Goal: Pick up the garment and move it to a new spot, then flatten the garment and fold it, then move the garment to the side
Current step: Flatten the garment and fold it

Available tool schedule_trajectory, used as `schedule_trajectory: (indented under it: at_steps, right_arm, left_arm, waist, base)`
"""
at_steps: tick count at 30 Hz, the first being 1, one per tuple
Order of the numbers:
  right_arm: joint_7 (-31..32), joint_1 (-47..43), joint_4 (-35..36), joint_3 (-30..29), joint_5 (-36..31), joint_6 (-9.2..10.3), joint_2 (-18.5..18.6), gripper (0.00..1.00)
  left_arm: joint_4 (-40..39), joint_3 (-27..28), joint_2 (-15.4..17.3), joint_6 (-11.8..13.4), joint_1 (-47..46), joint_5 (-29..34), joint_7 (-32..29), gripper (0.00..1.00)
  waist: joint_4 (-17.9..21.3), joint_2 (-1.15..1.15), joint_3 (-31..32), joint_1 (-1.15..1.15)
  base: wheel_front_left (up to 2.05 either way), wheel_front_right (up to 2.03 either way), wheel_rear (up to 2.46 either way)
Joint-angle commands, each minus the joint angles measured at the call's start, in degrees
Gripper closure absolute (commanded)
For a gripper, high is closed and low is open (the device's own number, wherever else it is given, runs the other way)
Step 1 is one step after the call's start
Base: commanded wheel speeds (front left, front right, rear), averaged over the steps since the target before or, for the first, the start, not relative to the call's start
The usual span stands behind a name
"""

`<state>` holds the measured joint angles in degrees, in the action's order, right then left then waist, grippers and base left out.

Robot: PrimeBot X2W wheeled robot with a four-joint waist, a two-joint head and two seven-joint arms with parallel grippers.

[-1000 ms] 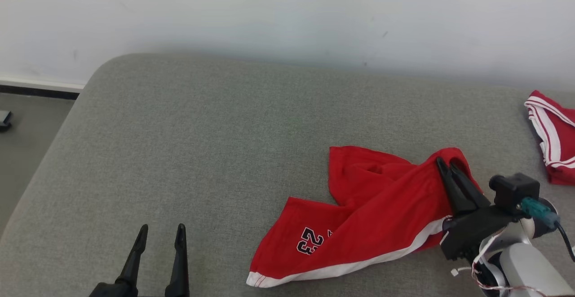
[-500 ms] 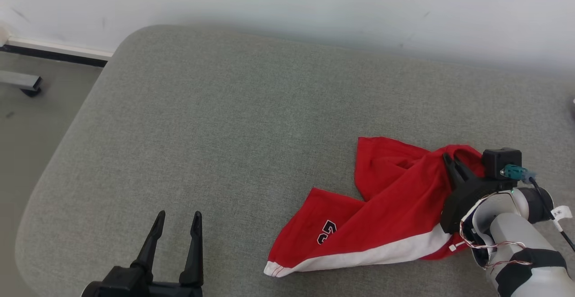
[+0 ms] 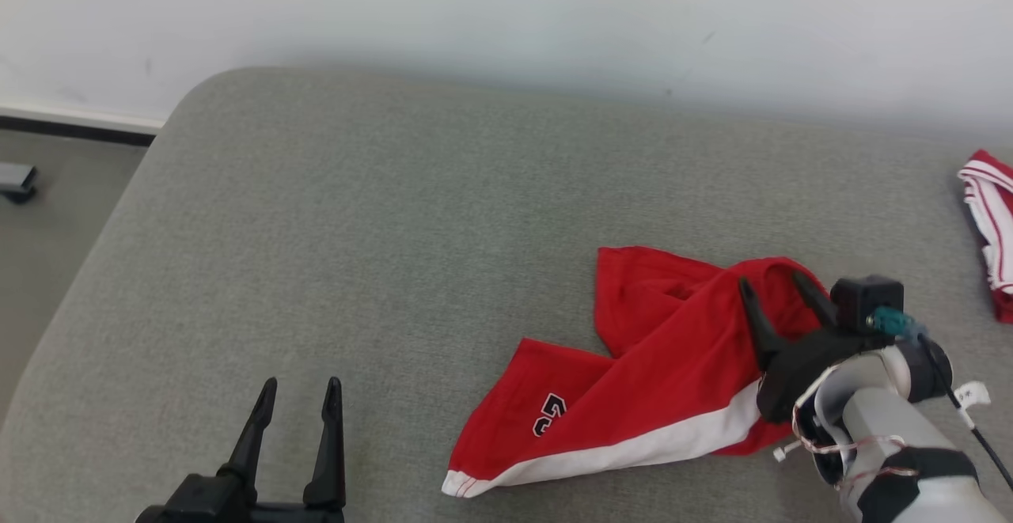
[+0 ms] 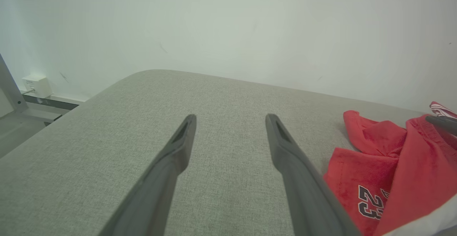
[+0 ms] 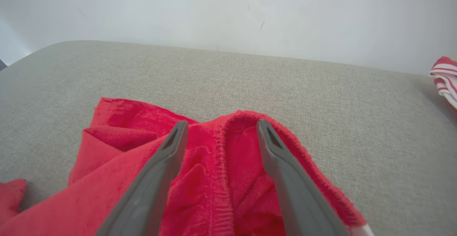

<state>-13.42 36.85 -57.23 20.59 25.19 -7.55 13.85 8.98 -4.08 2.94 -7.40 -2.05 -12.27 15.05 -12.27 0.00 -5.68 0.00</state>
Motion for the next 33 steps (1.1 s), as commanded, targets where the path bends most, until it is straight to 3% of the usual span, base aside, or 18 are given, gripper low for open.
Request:
schedule_trajectory:
  at_steps: [1,7,13,24,33]
  right_arm:
    - [-0.54,-1.90,1.05,0.77,0.89,0.16,0.61,0.00]
    - [-1.46,-6.33,7.93,2.57,4.00,0.16,2.81,0.00]
    - [-1.76,-12.18,19.34,-2.02,3.79,0.16,4.54,0.00]
    - [-1.80,-26.47,39.13,-11.10,-2.72,0.16,2.56,0.00]
    - [-1.80,-35.80,47.56,-14.36,-5.83,0.16,0.52,0.00]
  left_arm:
    - [-0.05,0.28,-0.07,0.02,1.10,0.38,0.17,0.00]
    - [-0.36,1.31,-0.07,-0.02,2.04,0.90,0.17,0.00]
    - [-0.85,3.06,-0.08,-0.05,3.32,1.32,0.17,0.00]
    - [-1.70,6.03,0.27,-0.03,5.67,2.19,0.17,0.00]
    - [-2.35,6.73,0.52,-0.03,6.25,2.33,0.17,0.00]
  waist:
    - [1.54,0.00,1.18,0.00]
    - [4.13,0.00,2.16,0.00]
    - [6.68,0.00,3.77,0.00]
    - [10.67,0.00,5.83,0.00]
    - [11.95,0.00,6.28,0.00]
  base:
    - [0.00,0.00,0.00]
    - [0.00,0.00,0.00]
    - [0.00,0.00,0.00]
    - [0.00,0.00,0.00]
    - [0.00,0.00,0.00]
